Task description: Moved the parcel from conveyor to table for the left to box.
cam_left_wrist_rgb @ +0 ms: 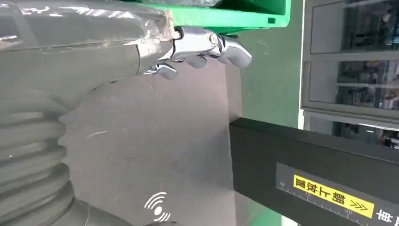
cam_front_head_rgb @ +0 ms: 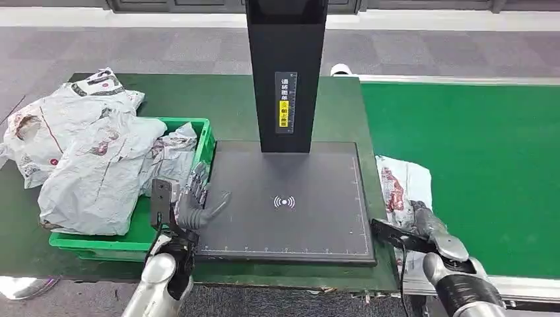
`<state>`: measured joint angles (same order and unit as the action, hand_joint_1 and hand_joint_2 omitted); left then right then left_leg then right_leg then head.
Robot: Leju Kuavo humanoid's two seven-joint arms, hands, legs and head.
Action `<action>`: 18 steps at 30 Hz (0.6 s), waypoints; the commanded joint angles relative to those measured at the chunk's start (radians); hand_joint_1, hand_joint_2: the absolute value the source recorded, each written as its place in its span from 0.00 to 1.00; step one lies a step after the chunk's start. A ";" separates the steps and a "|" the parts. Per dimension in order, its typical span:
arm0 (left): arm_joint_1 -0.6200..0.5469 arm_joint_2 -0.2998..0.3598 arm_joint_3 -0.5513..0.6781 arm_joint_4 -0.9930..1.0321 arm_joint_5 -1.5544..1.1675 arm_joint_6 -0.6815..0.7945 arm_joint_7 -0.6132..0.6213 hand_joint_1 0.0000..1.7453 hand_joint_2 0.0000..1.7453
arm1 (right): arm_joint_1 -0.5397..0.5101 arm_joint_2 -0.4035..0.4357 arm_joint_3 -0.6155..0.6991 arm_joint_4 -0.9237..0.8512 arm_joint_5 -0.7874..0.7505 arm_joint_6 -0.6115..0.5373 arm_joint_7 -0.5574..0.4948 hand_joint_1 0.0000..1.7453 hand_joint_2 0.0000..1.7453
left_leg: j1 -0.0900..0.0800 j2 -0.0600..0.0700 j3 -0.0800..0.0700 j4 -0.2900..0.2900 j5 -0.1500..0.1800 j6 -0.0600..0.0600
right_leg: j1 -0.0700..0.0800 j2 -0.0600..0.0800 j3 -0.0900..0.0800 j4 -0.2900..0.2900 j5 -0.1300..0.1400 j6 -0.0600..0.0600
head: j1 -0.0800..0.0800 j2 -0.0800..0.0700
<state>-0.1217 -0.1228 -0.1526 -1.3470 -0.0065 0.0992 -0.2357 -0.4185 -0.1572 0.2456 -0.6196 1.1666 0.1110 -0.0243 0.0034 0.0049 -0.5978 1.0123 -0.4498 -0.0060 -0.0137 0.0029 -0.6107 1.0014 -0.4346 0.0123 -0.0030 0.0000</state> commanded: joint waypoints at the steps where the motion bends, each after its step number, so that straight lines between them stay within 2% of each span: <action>1: -0.029 -0.009 0.033 0.064 -0.002 -0.009 -0.004 0.00 1.00 | 0.009 0.084 0.069 0.116 -0.028 0.008 -0.057 1.00 1.00 | 0.002 0.003 0.006 -0.003 -0.001 -0.002 | 0.003 0.003 0.005 -0.004 0.000 -0.002 | 0.000 0.000; 7: -0.006 -0.020 0.051 0.035 -0.018 -0.001 -0.003 0.00 1.00 | -0.013 0.076 0.063 0.085 -0.047 -0.011 -0.066 1.00 1.00 | 0.004 0.015 0.007 -0.003 -0.006 -0.007 | 0.002 0.015 0.003 -0.001 0.000 -0.006 | 0.000 0.000; 9: -0.006 -0.020 0.051 0.035 -0.018 -0.001 -0.003 0.00 1.00 | -0.013 0.076 0.063 0.085 -0.047 -0.011 -0.066 1.00 1.00 | 0.005 0.015 0.006 -0.003 -0.006 -0.008 | 0.003 0.015 0.003 0.000 -0.001 -0.007 | 0.000 0.000; 12: -0.007 -0.023 0.055 0.038 -0.023 -0.001 -0.004 0.00 1.00 | -0.011 0.073 0.062 0.076 -0.049 -0.014 -0.067 1.00 1.00 | 0.008 0.013 0.014 -0.005 -0.006 -0.009 | 0.006 0.014 0.006 -0.001 -0.002 -0.010 | 0.000 0.000; 18: -0.016 -0.022 0.064 0.046 -0.026 -0.003 -0.003 0.00 1.00 | -0.040 0.048 0.047 0.071 -0.070 -0.018 -0.077 1.00 1.00 | 0.009 0.015 0.012 -0.003 -0.007 -0.010 | 0.007 0.015 0.004 0.002 -0.003 -0.012 | 0.000 0.000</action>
<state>-0.1201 -0.1404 -0.1301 -1.3424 -0.0286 0.1003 -0.2419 -0.4330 -0.1289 0.2468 -0.5890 1.1158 0.0874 -0.0866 0.0126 0.0200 -0.5870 1.0099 -0.4565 -0.0167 -0.0067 0.0181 -0.6081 1.0044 -0.4378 0.0000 -0.0030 0.0000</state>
